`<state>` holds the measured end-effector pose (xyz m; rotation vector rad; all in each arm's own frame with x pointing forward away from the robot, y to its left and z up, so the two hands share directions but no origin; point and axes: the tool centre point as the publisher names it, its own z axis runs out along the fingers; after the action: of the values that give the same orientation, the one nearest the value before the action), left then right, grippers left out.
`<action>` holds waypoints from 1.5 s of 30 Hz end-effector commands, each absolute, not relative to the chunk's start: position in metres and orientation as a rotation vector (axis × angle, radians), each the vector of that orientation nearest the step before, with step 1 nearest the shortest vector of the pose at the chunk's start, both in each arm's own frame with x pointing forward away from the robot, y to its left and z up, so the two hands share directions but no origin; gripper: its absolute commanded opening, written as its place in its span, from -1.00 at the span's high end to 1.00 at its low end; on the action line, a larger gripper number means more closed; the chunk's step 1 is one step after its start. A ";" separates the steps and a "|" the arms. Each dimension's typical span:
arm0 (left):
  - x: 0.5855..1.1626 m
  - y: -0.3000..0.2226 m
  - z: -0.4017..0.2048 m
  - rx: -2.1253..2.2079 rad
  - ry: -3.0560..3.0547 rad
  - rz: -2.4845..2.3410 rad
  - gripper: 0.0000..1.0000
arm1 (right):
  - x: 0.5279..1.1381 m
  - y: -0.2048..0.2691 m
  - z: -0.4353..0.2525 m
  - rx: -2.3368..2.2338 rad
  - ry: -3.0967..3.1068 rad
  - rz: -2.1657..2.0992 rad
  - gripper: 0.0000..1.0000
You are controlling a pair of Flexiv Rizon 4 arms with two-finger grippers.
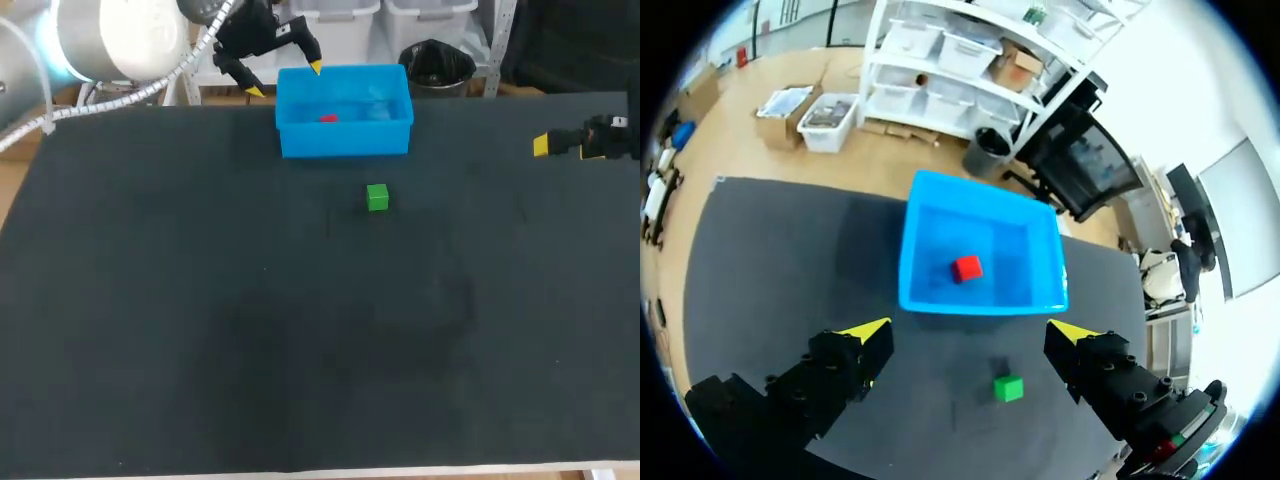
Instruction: Use the left arm to pick the red cube and place it into the blue plastic box first, then use the right arm to grasp the green cube and put it into the same blue plastic box after the first action is fully finished.
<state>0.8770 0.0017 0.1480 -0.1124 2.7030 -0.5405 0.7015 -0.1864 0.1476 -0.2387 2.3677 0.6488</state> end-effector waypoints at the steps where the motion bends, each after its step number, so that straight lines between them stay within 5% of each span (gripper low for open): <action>1: 0.869 0.005 0.147 -0.097 2.626 -0.545 -1.00 | 0.700 -0.186 0.149 -0.234 2.371 0.641 -1.00; 25: 0.808 0.042 0.178 0.787 2.214 -0.722 -1.00 | 0.700 -0.186 0.149 -0.234 2.371 0.641 -1.00; 45: 0.795 0.051 0.177 0.888 2.167 -0.677 -1.00 | 0.700 -0.186 0.149 -0.234 2.371 0.641 -1.00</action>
<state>0.7949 0.0503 0.1777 0.8861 2.1724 -0.6732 0.7015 -0.1864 0.1476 -0.2387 2.3677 0.6488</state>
